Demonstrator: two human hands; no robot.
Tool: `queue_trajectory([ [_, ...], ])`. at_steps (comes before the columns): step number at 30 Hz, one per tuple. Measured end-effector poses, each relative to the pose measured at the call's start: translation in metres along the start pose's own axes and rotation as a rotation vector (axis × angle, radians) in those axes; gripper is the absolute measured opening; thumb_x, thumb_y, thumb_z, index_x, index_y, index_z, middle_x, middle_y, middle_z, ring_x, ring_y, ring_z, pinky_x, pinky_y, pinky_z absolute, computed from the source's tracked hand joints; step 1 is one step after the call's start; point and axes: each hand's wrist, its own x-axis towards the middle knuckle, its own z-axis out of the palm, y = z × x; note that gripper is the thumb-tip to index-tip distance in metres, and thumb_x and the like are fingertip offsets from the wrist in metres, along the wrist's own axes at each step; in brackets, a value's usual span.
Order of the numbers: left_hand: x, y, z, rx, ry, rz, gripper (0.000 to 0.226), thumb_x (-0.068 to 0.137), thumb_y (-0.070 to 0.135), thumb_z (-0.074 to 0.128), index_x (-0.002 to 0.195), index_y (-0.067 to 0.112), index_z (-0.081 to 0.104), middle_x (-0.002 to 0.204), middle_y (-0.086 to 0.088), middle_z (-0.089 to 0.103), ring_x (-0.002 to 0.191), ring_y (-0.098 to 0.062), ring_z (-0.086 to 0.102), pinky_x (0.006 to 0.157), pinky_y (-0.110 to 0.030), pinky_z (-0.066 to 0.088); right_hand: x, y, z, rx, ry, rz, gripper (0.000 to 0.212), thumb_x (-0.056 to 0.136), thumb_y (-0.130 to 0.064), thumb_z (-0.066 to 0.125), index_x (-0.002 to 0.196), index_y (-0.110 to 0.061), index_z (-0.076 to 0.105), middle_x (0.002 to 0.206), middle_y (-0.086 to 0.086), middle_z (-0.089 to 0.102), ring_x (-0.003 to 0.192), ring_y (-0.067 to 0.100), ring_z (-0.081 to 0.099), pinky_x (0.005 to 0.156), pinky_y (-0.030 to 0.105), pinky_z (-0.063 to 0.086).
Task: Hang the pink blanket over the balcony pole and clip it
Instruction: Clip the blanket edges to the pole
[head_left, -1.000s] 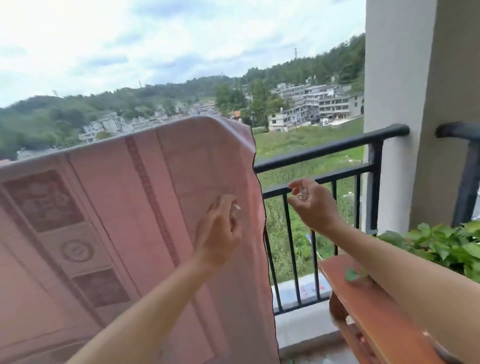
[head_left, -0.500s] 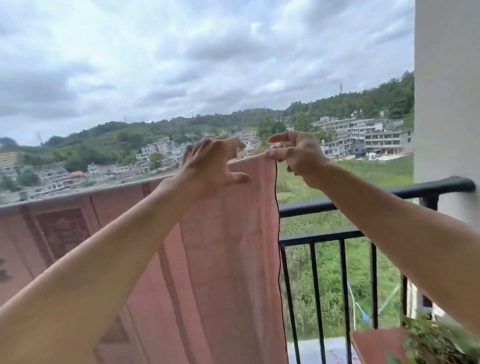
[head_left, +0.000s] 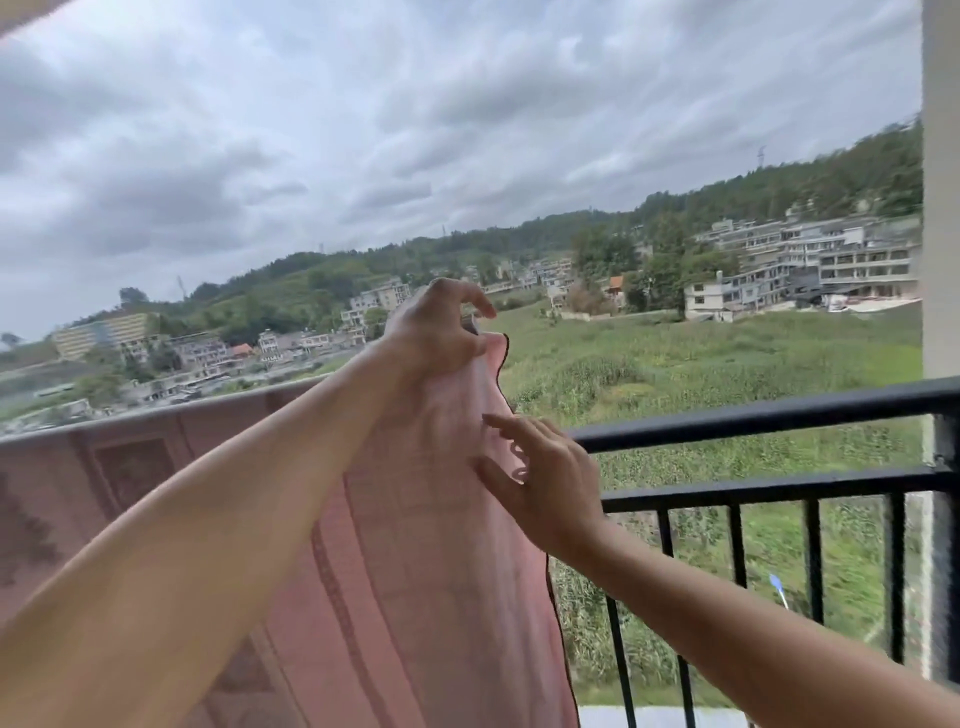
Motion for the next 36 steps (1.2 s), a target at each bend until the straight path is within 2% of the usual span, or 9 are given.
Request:
queue_trajectory([
  [4, -0.003, -0.002, -0.004, -0.040, -0.006, 0.027, 0.033, 0.077, 0.028, 0.077, 0.107, 0.028, 0.064, 0.053, 0.018, 0.046, 0.044, 0.007, 0.042, 0.061, -0.023, 0.037, 0.009, 0.010, 0.027, 0.183, -0.204, 0.352, 0.046, 0.076, -0.053, 0.070, 0.111, -0.024, 0.066, 0.094, -0.005, 0.071, 0.080, 0.012, 0.066, 0.071, 0.038, 0.055],
  [7, -0.009, -0.005, -0.018, 0.062, 0.058, 0.205, 0.031, 0.077, 0.021, 0.075, 0.105, 0.030, 0.066, 0.074, 0.015, 0.060, 0.068, 0.001, 0.055, 0.071, -0.028, 0.047, 0.009, 0.017, 0.034, 0.500, -0.098, 0.455, 0.014, 0.078, -0.028, 0.076, 0.071, -0.019, 0.069, 0.064, -0.006, 0.064, 0.057, 0.011, 0.058, 0.059, 0.047, 0.054],
  [10, -0.019, 0.003, -0.028, 0.267, -0.075, 0.461, 0.020, 0.075, 0.028, 0.074, 0.093, 0.037, 0.070, 0.105, 0.018, 0.063, 0.096, -0.004, 0.056, 0.075, -0.029, 0.048, 0.005, 0.016, 0.028, 0.604, -0.058, 0.449, 0.018, 0.081, -0.018, 0.075, 0.068, -0.008, 0.067, 0.061, -0.003, 0.061, 0.054, 0.012, 0.054, 0.053, 0.041, 0.051],
  [14, -0.014, 0.008, -0.017, 0.725, -0.380, 0.536, 0.035, 0.070, 0.048, 0.074, 0.103, 0.040, 0.065, 0.103, 0.023, 0.062, 0.096, -0.005, 0.050, 0.067, -0.025, 0.038, -0.003, 0.013, 0.022, 0.624, -0.038, 0.426, 0.019, 0.081, -0.014, 0.074, 0.065, -0.009, 0.065, 0.057, -0.004, 0.054, 0.051, 0.008, 0.045, 0.046, 0.029, 0.039],
  [17, -0.004, 0.010, -0.013, 0.798, -0.535, 0.393, 0.056, 0.056, 0.056, 0.081, 0.106, 0.036, 0.066, 0.076, 0.023, 0.053, 0.083, -0.006, 0.051, 0.059, -0.024, 0.031, -0.008, 0.013, 0.020, 0.628, -0.037, 0.409, 0.024, 0.078, -0.027, 0.075, 0.072, -0.005, 0.067, 0.065, 0.020, 0.055, 0.058, 0.019, 0.046, 0.048, 0.046, 0.042],
  [21, 0.007, 0.011, -0.009, 0.705, -0.642, 0.303, 0.027, 0.061, 0.045, 0.083, 0.074, 0.027, 0.067, 0.066, 0.014, 0.058, 0.065, -0.007, 0.050, 0.051, -0.024, 0.035, -0.007, 0.009, 0.012, 0.570, -0.043, 0.444, 0.021, 0.079, -0.028, 0.074, 0.076, -0.008, 0.069, 0.074, 0.023, 0.061, 0.061, 0.025, 0.055, 0.055, 0.055, 0.050],
  [28, 0.012, -0.010, -0.017, 0.407, -0.679, 0.219, 0.017, 0.074, 0.030, 0.075, 0.068, 0.020, 0.062, 0.068, 0.009, 0.056, 0.064, -0.008, 0.049, 0.052, -0.024, 0.037, -0.004, 0.014, -0.021, 0.436, -0.187, 0.643, 0.061, 0.078, -0.049, 0.049, 0.123, -0.009, 0.053, 0.080, 0.000, 0.055, 0.067, 0.009, 0.051, 0.058, 0.023, 0.042],
  [32, 0.016, -0.013, -0.013, 0.324, -0.636, 0.237, 0.015, 0.072, 0.028, 0.077, 0.069, 0.018, 0.067, 0.064, 0.008, 0.057, 0.062, -0.008, 0.050, 0.052, -0.023, 0.037, 0.001, 0.018, -0.036, 0.446, -0.201, 0.658, 0.031, 0.093, -0.027, 0.056, 0.114, -0.003, 0.056, 0.097, 0.025, 0.062, 0.090, 0.038, 0.063, 0.069, 0.039, 0.056],
  [36, 0.014, -0.018, -0.009, 0.286, -0.574, 0.241, 0.013, 0.072, 0.027, 0.077, 0.069, 0.018, 0.067, 0.064, 0.008, 0.058, 0.063, -0.009, 0.051, 0.052, -0.023, 0.037, 0.007, 0.020, -0.047, 0.367, -0.136, 0.636, 0.064, 0.087, -0.026, 0.062, 0.138, 0.004, 0.039, 0.116, 0.037, 0.056, 0.106, 0.051, 0.056, 0.089, 0.058, 0.049],
])
